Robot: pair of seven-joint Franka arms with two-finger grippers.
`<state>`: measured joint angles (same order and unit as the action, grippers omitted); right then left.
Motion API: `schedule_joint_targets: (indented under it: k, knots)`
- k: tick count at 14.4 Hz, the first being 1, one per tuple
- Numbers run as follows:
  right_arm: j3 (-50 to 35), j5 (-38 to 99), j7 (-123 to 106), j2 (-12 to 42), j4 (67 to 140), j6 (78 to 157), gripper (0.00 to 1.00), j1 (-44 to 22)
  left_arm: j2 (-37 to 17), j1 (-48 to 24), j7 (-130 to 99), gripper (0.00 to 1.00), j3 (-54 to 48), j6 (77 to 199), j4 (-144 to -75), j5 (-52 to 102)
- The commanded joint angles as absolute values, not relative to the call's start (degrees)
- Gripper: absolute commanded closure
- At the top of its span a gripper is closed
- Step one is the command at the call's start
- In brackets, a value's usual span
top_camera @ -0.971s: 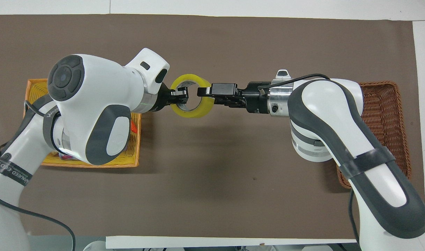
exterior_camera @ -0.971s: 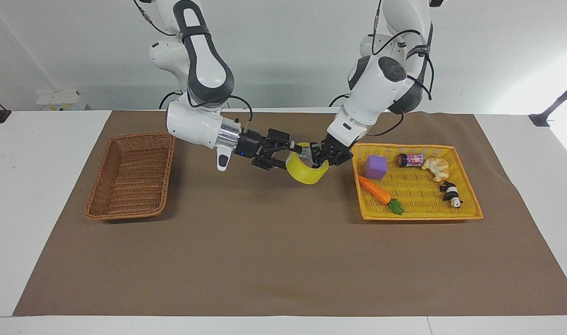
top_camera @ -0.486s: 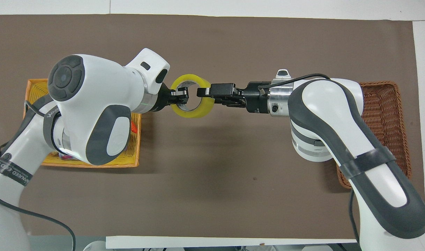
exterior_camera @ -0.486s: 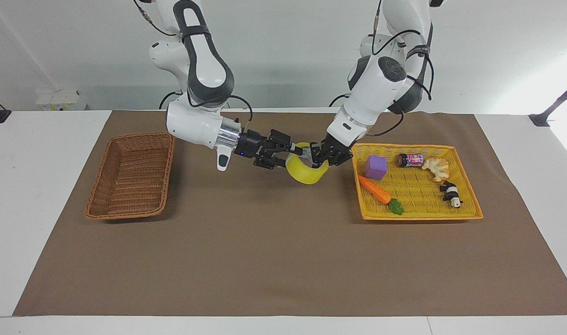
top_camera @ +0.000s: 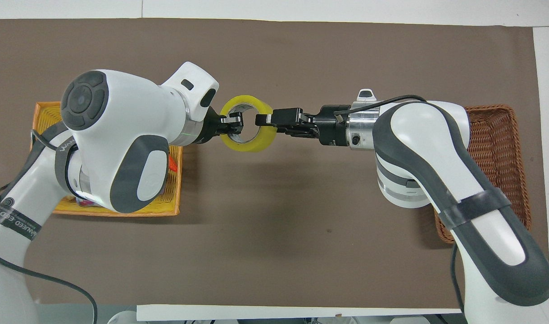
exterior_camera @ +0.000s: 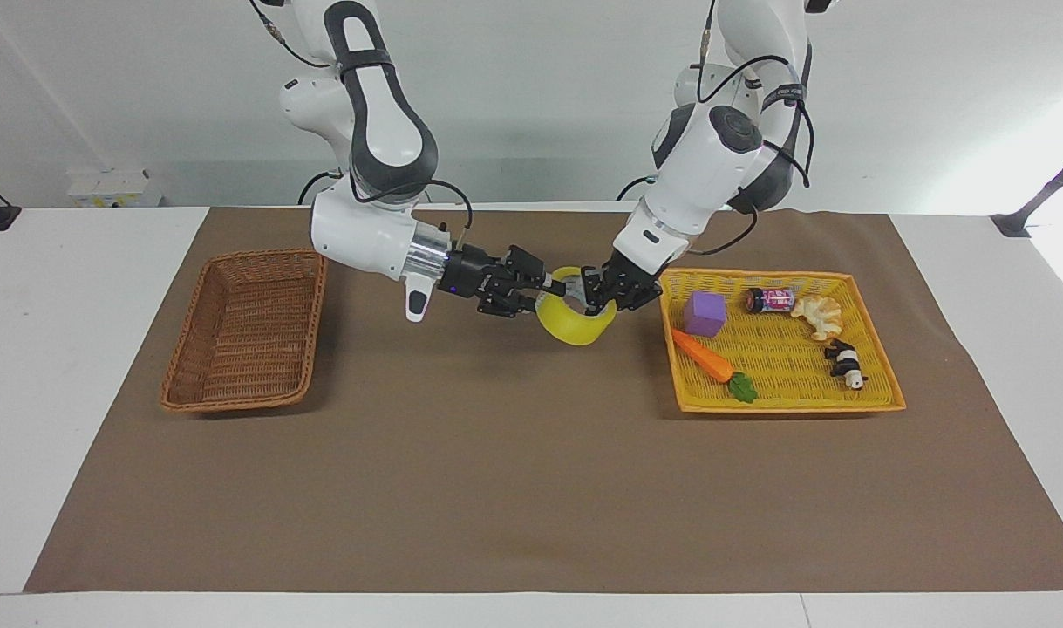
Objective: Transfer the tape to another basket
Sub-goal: 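Close the right gripper on the tape roll rim beside the left gripper, then open the left gripper and withdraw it while the right gripper holds tape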
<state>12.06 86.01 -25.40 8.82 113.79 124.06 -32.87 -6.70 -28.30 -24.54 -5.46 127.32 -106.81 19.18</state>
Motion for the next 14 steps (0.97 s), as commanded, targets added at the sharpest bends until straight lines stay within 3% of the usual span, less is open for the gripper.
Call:
schedule_joint_targets:
  k: [1,2,3,5,10,14]
  knots:
    - [12.0,86.8,-24.9,9.2,112.9,123.7,1.00,-32.5,-6.4,-29.2,-24.4,1.00,-4.8,126.9,-106.6,19.0]
    - [12.0,86.8,-24.9,9.2,112.9,123.7,1.00,-32.5,-6.3,-29.2,-24.4,1.00,-4.8,126.7,-106.6,19.0]
    - [12.0,86.8,-24.9,9.2,112.9,123.6,1.00,-32.5,-6.3,-29.2,-24.7,0.91,-4.8,125.9,-106.4,19.1]
    - [12.0,86.8,-24.9,9.2,112.9,123.5,1.00,-32.4,-5.9,-29.1,-24.7,0.00,-4.7,124.2,-105.6,19.1]
    - [12.2,85.6,-24.9,8.1,113.0,117.8,1.00,-29.2,-2.6,-24.3,-24.1,0.00,-3.6,108.9,-97.8,19.1]
    - [12.4,72.4,-25.0,6.2,113.5,105.6,1.00,-18.7,-0.8,-15.6,-22.6,0.01,-3.4,105.2,-97.6,16.7]
